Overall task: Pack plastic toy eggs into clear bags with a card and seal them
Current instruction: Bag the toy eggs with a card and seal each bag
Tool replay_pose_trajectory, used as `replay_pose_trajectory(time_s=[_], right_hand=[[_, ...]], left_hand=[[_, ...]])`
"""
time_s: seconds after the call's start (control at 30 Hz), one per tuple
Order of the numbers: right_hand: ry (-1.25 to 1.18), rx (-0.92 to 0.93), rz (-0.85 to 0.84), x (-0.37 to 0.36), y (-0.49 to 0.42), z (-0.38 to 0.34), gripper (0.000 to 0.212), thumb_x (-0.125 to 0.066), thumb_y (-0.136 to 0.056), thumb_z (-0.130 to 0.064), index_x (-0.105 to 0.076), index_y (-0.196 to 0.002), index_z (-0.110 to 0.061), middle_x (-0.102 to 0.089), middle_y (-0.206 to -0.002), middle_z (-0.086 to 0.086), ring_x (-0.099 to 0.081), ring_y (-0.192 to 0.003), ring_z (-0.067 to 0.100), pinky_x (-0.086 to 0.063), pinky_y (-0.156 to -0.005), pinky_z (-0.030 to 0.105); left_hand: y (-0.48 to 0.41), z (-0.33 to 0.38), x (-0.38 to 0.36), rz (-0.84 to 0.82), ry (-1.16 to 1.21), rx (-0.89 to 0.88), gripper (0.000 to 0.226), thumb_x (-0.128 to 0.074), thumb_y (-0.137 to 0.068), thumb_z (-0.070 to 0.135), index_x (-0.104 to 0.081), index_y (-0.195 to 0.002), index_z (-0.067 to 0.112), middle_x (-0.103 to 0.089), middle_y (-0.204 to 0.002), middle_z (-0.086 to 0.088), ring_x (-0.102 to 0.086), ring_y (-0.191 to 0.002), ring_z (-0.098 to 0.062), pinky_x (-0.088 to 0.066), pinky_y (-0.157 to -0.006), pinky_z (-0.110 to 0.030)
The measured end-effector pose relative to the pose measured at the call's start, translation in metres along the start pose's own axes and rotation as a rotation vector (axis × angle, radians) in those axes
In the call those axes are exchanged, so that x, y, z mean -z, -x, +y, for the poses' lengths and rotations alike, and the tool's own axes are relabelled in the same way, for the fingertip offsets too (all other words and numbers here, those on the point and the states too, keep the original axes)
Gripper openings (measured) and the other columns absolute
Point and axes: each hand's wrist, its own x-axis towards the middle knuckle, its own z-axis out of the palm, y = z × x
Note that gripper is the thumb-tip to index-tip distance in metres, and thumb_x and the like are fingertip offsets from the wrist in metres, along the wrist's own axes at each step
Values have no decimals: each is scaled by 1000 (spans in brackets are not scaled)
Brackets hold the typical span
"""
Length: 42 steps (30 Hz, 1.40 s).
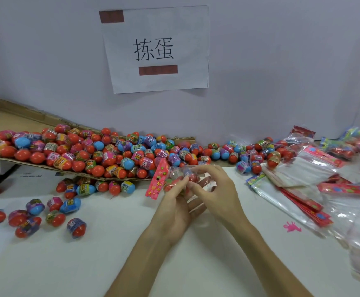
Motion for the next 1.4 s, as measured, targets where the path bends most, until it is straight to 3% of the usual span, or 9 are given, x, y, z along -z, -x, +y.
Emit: replay_pose_trajectory(time_s=[0.27, 0.43, 0.57, 0.7, 0.83, 0.97, 1.07, 1.17, 1.4], right_hand=[[-49, 23, -62, -2, 0, -4, 33, -62, -101, -16, -70, -128, -32, -59, -128, -16, -56, -117, -1, -47, -88, 16], [-164, -139, 180, -1, 2, -5, 28, -80, -86, -41, -58, -95, -27, -63, -90, -10, -63, -79, 8, -55, -68, 26], [-224, -347, -108, -7, 1, -7, 46, -75, -75, -62, -67, -82, -17, -68, -75, 1, -60, -61, 11, -52, -57, 29], [-256, -223, -108, -16, 7, -9, 13, -74, -90, -31, -75, -78, -28, -72, -78, -7, -67, -69, 5, -51, -57, 16], [-271, -126, -26, -13, 6, -13, 25, -69, -92, -9, -72, -78, -29, -73, -78, -7, -71, -76, 10, -54, -58, 17], [-425, -115, 48, -8, 5, -18, 11, -67, -89, -9, -68, -81, -16, -76, -84, 0, -74, -75, 20, -60, -62, 29], [-599, -122, 134, 4, 0, -22, 5, -65, -80, -11, -64, -76, -9, -75, -90, 14, -72, -82, 34, -62, -76, 43], [-766, -136, 179, 24, -8, -22, 23, -56, -82, -4, -63, -66, -20, -77, -91, 11, -73, -85, 26, -62, -76, 37], [-662, -252, 134, 37, -14, -16, 20, -45, -100, -1, -52, -83, -9, -77, -84, 8, -75, -80, 25, -58, -68, 33]], left_hand=[[0, 1, 1, 76, 4, -19, 37, -60, -98, 44, -79, -117, 18, -73, -126, -12, -70, -118, -27, -53, -103, -44], [0, 5, 2, 131, -1, -63, 51, -51, -103, 52, -67, -135, 16, -68, -136, -9, -59, -134, -23, -45, -110, -42], [2, 6, 0, 104, 41, -114, 51, -54, -98, 52, -70, -130, 15, -68, -135, -14, -62, -130, -28, -41, -116, -48], [2, 1, -3, 85, -63, -117, 65, -51, -93, 57, -66, -136, 10, -68, -137, -11, -60, -133, -25, -38, -119, -47], [5, 0, -7, 72, -131, -179, 66, -56, -89, 57, -68, -132, 10, -70, -132, -10, -64, -128, -23, -43, -113, -44], [8, 0, -12, 35, -108, -230, 45, -53, -93, 54, -80, -109, 22, -72, -129, -10, -65, -127, -24, -47, -105, -44], [8, 2, -10, 36, 0, -240, 50, -53, -94, 58, -77, -118, 21, -68, -135, -12, -64, -125, -26, -47, -104, -46], [9, 13, -5, 37, 126, -210, 69, -64, -83, 64, -69, -134, 19, -66, -139, -11, -62, -129, -29, -46, -108, -47], [12, 17, -14, 30, -359, -211, 92, -80, -65, 68, -53, -146, 34, -66, -139, 4, -62, -129, -18, -47, -111, -46]])
